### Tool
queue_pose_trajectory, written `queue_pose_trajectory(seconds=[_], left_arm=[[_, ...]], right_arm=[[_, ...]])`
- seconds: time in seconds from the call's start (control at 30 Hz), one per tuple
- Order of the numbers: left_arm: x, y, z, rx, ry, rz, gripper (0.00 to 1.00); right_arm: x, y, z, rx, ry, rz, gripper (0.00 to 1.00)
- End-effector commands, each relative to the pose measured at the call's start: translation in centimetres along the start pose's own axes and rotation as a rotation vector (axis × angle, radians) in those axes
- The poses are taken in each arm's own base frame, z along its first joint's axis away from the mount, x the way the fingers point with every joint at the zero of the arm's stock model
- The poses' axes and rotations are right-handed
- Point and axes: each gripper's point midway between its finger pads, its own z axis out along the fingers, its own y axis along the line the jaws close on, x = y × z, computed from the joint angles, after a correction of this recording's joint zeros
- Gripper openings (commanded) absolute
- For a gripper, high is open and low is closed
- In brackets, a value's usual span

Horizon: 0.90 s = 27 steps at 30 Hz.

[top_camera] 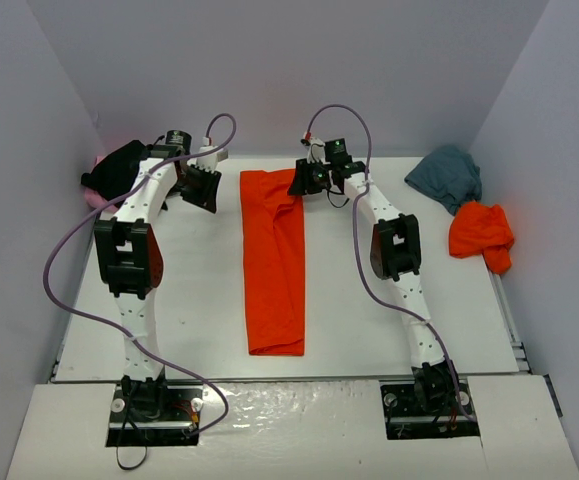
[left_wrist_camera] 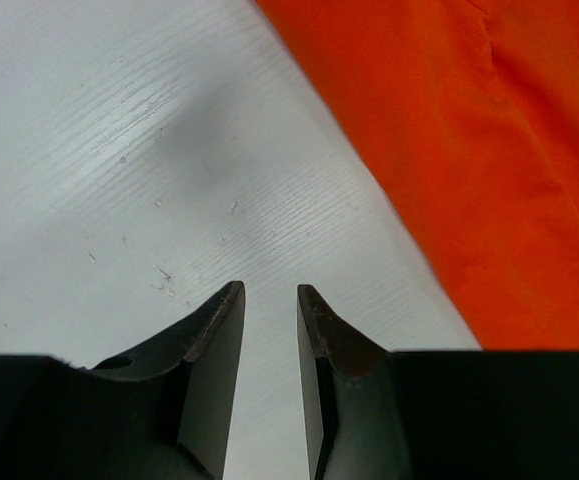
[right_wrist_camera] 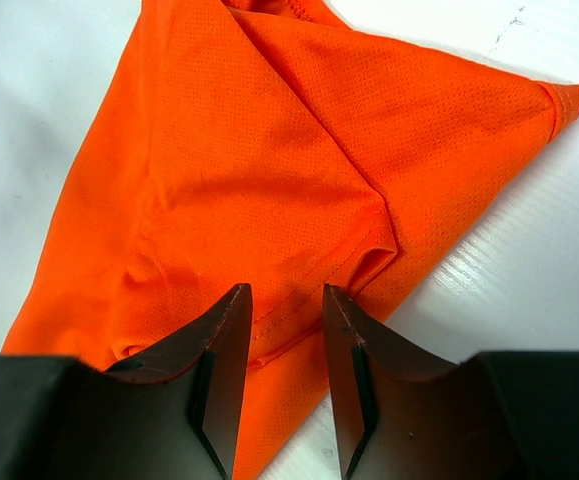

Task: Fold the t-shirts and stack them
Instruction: Fold the tshirt

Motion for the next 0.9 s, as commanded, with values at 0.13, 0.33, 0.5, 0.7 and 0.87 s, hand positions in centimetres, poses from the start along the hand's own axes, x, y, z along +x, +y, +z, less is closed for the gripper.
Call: queue_pose_trajectory(seconds=[0.13, 0.33, 0.5, 0.7, 0.87], left_arm=[[-2.1, -0.1, -2.5, -0.009, -0.077, 0.048, 0.25], [-2.1, -0.2, -2.4, -0.002, -0.077, 0.046, 0.25], [-2.1, -0.2, -2.4, -0.001, -0.078, 0.045, 0.25], [-2.0, -0.2, -2.4, 0.000, -0.075, 0.047, 0.25], [-2.0, -0.3, -2.3, 0.008, -0.071, 0.042, 0.25]], right_arm=[[-3.6, 0.5, -1.9, 0.001, -0.083, -0.064, 0.32], [-3.6, 0.0, -2.3, 0.016, -0.084, -0.061, 0.32], [-3.1, -0.4, -2.2, 0.018, -0.074, -0.050, 0.32], [-2.8, -0.6, -1.9, 0.017, -0.071, -0.043, 0.32], [-2.4, -0.2, -1.3, -0.007, -0.063, -0.030, 0.32]])
